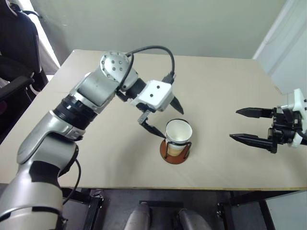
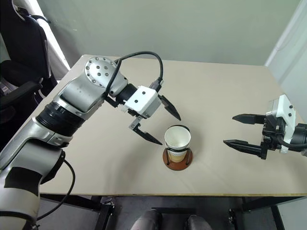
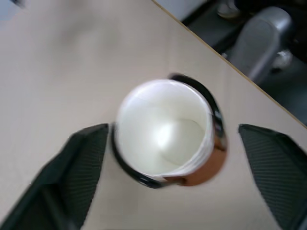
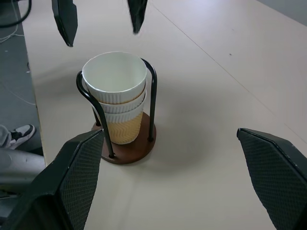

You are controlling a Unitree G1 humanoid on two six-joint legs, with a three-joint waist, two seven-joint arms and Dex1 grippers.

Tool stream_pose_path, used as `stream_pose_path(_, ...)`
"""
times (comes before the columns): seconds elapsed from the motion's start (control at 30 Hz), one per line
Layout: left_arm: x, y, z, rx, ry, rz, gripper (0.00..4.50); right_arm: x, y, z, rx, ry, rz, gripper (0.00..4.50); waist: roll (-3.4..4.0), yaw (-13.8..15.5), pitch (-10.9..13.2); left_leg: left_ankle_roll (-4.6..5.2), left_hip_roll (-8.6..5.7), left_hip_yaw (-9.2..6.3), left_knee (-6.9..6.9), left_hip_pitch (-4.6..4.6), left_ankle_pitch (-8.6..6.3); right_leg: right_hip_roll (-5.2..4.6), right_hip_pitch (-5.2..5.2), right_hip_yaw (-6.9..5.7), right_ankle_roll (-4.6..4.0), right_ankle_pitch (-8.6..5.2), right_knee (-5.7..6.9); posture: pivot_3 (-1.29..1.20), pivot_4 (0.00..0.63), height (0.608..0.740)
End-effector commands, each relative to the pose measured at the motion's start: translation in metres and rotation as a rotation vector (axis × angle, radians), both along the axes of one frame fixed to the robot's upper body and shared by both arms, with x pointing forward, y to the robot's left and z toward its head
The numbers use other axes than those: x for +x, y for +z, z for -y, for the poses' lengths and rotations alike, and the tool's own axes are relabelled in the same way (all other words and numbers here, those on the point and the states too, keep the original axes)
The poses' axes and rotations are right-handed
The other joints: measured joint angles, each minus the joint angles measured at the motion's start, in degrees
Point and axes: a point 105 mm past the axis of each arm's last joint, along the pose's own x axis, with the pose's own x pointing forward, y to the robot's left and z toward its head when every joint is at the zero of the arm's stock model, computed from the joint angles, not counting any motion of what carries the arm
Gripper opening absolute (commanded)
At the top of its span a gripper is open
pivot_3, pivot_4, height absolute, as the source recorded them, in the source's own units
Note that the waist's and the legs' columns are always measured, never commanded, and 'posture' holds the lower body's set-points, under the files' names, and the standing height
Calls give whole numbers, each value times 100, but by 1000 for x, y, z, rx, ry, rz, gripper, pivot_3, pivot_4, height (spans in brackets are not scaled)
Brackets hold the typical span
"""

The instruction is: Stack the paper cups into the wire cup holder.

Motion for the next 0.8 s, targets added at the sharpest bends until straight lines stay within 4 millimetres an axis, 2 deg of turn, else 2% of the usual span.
stream_pose_path(0.03, -7, 40, -21, -185, 66, -123, 4479, -3, 8, -3, -21, 33, 9, 4500, 0, -14, 0, 1, 3, 8, 0, -1, 0, -1, -3, 1, 0, 0, 0, 0, 150, 740)
stream_pose_path(0.1, -7, 43, -48, -235, 165, -224, 4479, -5, 3, -2, -35, 49, -29, 4500, 11, -55, -6, 4, 7, 24, -3, 1, 3, -4, -6, 4, 3, -1, 1, 0, 150, 740)
stream_pose_path(0.23, -5, 15, -118, -266, 458, -337, 4479, -2, -5, 3, -65, 43, -65, 4500, 32, -177, -15, -9, 13, 51, -16, 19, 14, -4, -13, 24, 9, -6, -1, 0, 150, 740)
stream_pose_path(0.3, -8, 2, -135, -311, 567, -385, 4479, 3, -13, 5, -91, 27, -71, 4500, 33, -184, -14, -13, 14, 53, -22, 25, 16, -4, -14, 31, 11, -8, -1, 0, 150, 740)
stream_pose_path(0.53, -10, -31, -150, -517, 794, -388, 4479, 20, -28, 13, -127, -24, -22, 4500, 29, -62, -11, 30, 3, 56, -5, 20, 2, -22, -10, 29, 6, -3, 11, 0, 150, 740)
stream_pose_path(0.67, -14, -38, -164, -574, 893, -392, 4479, 23, -19, 15, -80, 10, 68, 4500, 29, -86, -11, 34, -5, 67, -6, 42, 10, -32, 1, 30, -1, 11, 19, 0, 150, 740)
stream_pose_path(0.8, -17, -35, -168, -607, 921, -388, 4479, 20, -13, 15, -32, 39, 96, 4500, 29, -89, -11, 17, -2, 68, -18, 62, 32, -31, 7, 30, -22, 10, 25, 0, 150, 740)
